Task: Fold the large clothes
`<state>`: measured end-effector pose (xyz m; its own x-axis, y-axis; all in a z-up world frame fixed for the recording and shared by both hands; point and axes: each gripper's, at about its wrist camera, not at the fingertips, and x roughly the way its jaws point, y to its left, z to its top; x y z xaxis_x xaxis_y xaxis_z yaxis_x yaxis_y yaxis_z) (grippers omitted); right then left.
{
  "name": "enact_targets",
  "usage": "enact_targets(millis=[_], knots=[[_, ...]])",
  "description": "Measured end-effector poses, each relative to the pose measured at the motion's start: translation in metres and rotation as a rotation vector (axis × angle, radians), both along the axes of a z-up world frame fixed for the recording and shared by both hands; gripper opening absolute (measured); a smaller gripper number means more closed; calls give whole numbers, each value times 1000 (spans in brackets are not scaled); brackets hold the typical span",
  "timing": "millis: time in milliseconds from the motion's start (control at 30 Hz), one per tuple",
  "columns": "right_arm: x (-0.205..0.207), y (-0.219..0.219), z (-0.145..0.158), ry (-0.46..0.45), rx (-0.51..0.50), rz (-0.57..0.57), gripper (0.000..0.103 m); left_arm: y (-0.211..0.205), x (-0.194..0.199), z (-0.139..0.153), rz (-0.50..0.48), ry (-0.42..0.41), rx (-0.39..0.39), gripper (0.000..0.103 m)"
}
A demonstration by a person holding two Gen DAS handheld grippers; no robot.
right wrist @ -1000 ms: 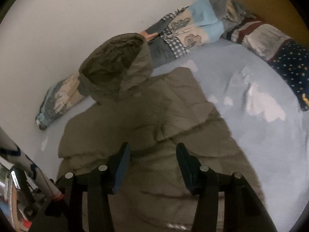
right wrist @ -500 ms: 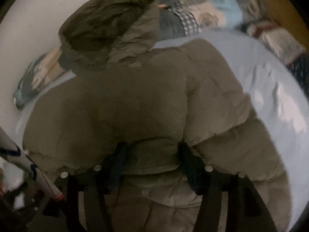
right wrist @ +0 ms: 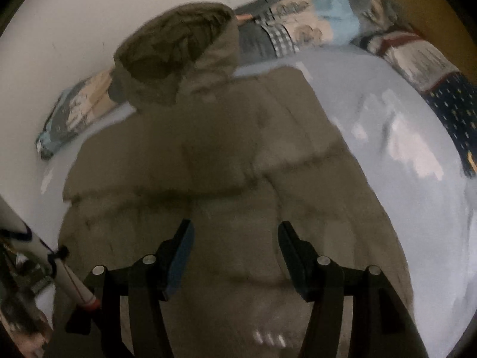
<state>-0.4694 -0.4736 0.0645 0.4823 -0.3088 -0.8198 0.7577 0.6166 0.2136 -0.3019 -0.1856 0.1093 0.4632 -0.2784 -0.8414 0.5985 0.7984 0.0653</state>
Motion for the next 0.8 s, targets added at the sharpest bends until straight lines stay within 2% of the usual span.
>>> enact_targets(millis=[133,233,367,467,600,800], knots=[[-48,14,15,-21,-4,-21,63,50,-20,17,-4,26,-57,78],[-98,22,31,-56,-47,-62,66,101,-19,18,23,112,-107,78],[-175,23,29,-87,-14,-130,67,179,1,8,140,233,-190,78],[-221,17,18,-97,32,-200,67,214,9,-6,212,330,-263,78],[-259,10,3,-141,114,-259,68,224,11,-27,205,459,-317,78],[-258,8,-21,-160,203,-251,74,208,3,-48,147,569,-334,78]])
